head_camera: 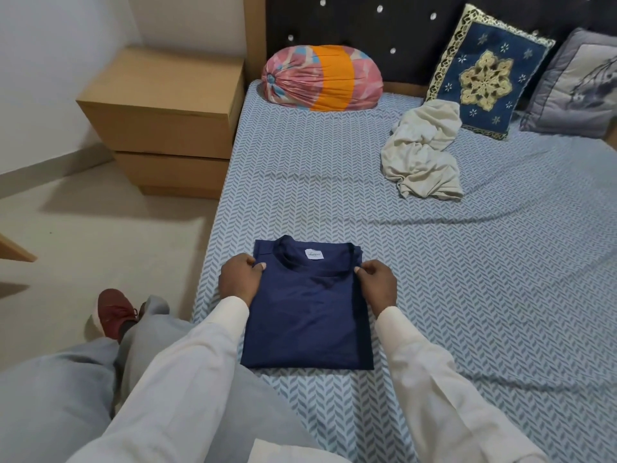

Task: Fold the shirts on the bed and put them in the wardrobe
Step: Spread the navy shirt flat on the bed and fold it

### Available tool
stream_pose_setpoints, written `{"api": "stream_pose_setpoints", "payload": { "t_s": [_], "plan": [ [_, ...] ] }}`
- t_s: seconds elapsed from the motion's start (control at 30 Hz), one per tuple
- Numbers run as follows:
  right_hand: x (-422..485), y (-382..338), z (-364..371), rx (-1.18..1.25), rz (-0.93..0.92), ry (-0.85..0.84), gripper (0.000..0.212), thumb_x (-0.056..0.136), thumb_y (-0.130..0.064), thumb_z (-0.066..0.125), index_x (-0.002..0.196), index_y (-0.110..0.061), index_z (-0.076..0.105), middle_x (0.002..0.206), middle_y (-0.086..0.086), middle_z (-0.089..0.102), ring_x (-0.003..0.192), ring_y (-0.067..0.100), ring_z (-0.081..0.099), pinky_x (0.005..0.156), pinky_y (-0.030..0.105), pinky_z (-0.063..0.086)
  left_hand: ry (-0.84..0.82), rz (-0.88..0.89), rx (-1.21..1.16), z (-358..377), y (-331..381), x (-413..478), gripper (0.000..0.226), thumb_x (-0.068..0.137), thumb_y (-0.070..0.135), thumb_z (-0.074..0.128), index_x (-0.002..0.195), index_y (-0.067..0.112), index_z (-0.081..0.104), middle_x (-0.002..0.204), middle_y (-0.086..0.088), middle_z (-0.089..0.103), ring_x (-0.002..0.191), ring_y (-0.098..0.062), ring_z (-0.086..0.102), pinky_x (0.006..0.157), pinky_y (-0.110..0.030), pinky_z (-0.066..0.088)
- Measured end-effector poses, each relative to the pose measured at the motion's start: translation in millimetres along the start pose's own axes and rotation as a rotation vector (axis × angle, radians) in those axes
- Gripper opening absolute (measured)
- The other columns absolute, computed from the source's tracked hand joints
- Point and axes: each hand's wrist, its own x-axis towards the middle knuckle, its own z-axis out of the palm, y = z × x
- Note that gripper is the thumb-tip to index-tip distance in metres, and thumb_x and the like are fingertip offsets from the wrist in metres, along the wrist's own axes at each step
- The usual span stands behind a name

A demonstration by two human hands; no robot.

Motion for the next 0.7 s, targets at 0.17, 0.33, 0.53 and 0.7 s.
{"api": "stream_pose_setpoints", "payload": {
  "t_s": [0.17, 0.33, 0.53, 0.7],
  "plan": [
    [6, -4, -1, -0.041, -0.008, 0.006, 0.010, 0.088, -0.024, 0.063, 0.080, -0.020, 0.062, 0.084, -0.001, 0.068, 0.084, 0.021, 0.062, 0.072, 0.030, 0.042, 0.002, 0.043, 0.095, 1, 4, 7, 0.014, 0.086, 0.023, 0.066, 0.090, 0.009, 0.070, 0.095, -0.009, 0.070, 0.093, -0.032, 0.063, 0.077, -0.034, 0.049],
    [7, -5, 2, -0.061, 0.009, 0.008, 0.008, 0.090, -0.026, 0.061, 0.084, -0.020, 0.060, 0.087, -0.002, 0.066, 0.086, 0.020, 0.060, 0.075, 0.030, 0.041, 0.035, 0.135, 0.160, 7, 4, 4, 0.024, 0.089, 0.023, 0.062, 0.108, 0.009, 0.070, 0.110, -0.012, 0.065, 0.101, -0.033, 0.061, 0.080, -0.035, 0.046],
    [10, -6, -1, -0.072, 0.022, -0.034, 0.010, 0.090, -0.027, 0.063, 0.087, -0.018, 0.060, 0.088, -0.002, 0.065, 0.086, 0.019, 0.058, 0.073, 0.029, 0.038, 0.007, 0.023, 0.056, 5, 4, 6, 0.017, 0.092, 0.022, 0.058, 0.082, 0.011, 0.065, 0.084, -0.007, 0.067, 0.086, -0.032, 0.062, 0.069, -0.030, 0.041],
    [11, -8, 0, -0.102, 0.086, 0.004, 0.011, 0.095, -0.031, 0.056, 0.094, -0.020, 0.055, 0.097, 0.006, 0.067, 0.097, 0.029, 0.061, 0.078, 0.033, 0.041, 0.031, -0.022, 0.034, 4, 2, 12, 0.015, 0.093, 0.024, 0.057, 0.087, 0.012, 0.062, 0.097, -0.012, 0.067, 0.092, -0.036, 0.060, 0.079, -0.035, 0.047]
  ]
}}
